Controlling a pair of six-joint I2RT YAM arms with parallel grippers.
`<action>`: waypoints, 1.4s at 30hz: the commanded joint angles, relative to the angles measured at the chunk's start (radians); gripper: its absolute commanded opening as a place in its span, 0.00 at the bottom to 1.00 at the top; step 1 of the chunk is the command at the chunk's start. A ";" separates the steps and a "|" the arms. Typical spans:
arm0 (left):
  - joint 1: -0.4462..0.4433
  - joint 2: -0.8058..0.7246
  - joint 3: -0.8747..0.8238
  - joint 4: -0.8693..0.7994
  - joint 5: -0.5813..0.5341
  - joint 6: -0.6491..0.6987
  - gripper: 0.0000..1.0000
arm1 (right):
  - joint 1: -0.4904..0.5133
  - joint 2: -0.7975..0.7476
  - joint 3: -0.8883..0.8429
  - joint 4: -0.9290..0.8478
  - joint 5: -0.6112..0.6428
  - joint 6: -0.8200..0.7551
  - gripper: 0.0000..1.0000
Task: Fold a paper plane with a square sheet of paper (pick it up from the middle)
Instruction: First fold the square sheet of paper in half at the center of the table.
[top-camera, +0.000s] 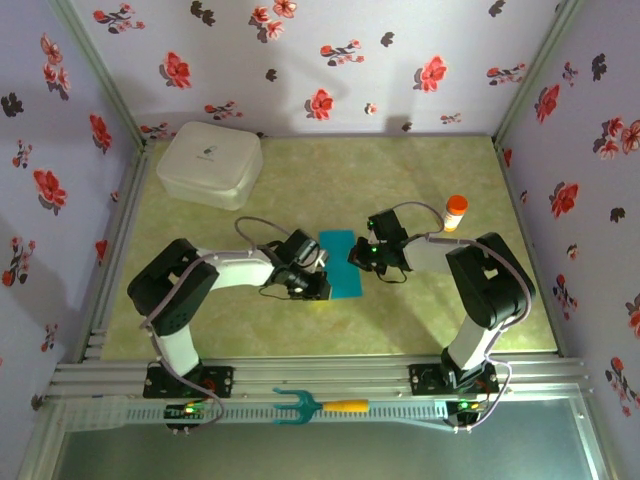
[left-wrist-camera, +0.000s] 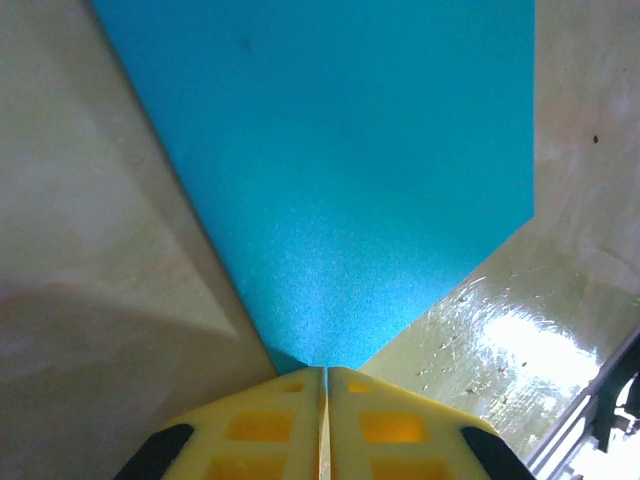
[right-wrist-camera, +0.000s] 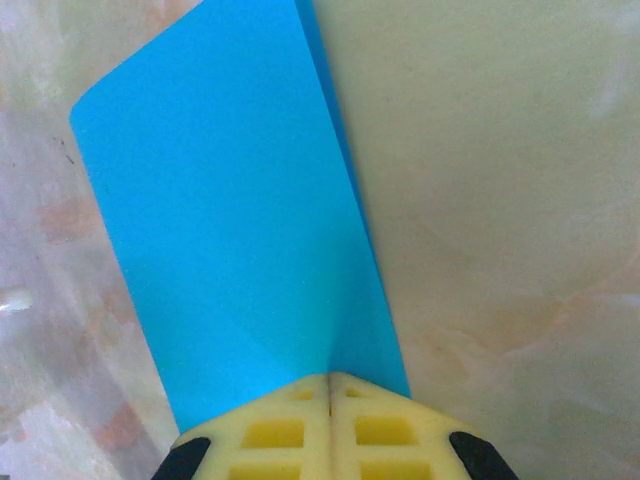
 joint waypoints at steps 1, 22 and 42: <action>-0.015 -0.014 -0.003 -0.126 -0.041 0.049 0.12 | -0.009 0.031 -0.034 -0.112 0.083 0.011 0.00; 0.181 0.017 0.140 0.043 0.062 -0.005 0.12 | -0.009 0.053 -0.008 -0.115 0.048 -0.020 0.00; 0.184 0.186 0.140 0.081 0.172 -0.039 0.14 | -0.008 0.049 -0.008 -0.123 0.047 -0.023 0.00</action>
